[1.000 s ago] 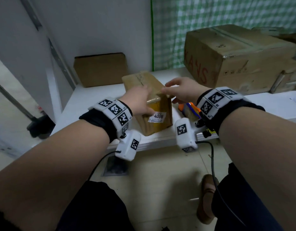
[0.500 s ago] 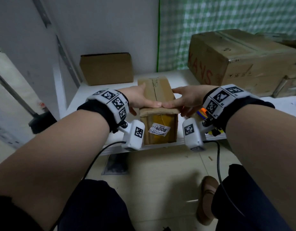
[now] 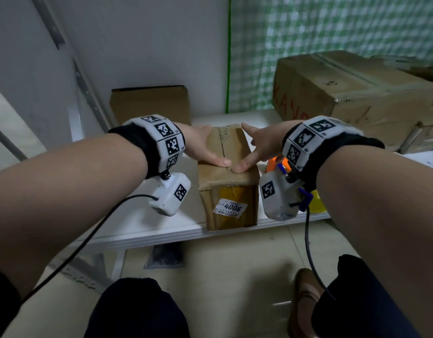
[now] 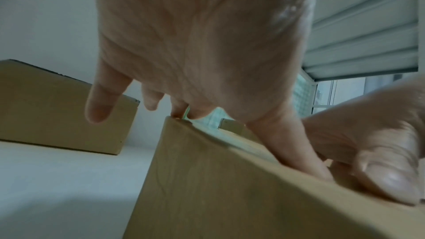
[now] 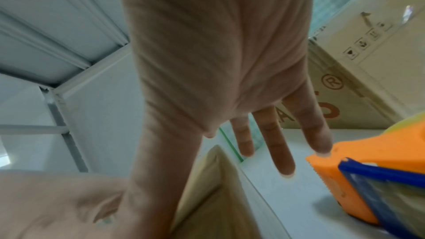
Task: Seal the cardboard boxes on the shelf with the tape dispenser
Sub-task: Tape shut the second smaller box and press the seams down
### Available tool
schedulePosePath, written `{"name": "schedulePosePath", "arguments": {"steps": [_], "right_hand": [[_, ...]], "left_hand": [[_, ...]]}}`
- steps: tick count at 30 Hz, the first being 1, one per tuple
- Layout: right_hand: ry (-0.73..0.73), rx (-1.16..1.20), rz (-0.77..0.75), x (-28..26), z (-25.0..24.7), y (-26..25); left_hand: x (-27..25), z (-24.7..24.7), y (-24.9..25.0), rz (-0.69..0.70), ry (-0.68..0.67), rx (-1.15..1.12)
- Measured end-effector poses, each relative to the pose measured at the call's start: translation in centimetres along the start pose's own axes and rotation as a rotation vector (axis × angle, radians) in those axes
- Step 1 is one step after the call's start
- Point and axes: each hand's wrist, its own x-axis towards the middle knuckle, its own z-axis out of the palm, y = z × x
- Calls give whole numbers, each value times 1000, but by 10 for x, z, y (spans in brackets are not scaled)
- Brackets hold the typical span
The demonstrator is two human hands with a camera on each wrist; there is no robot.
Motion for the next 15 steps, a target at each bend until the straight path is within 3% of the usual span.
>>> {"name": "schedulePosePath", "arguments": {"steps": [5, 9, 15], "right_hand": [[24, -180, 15, 11, -4, -6], [-49, -148, 6, 16, -8, -8], [-70, -170, 24, 23, -14, -6]], "left_hand": [[14, -6, -2, -38, 21, 140], [24, -12, 3, -44, 62, 226], [41, -21, 0, 1, 96, 137]]}}
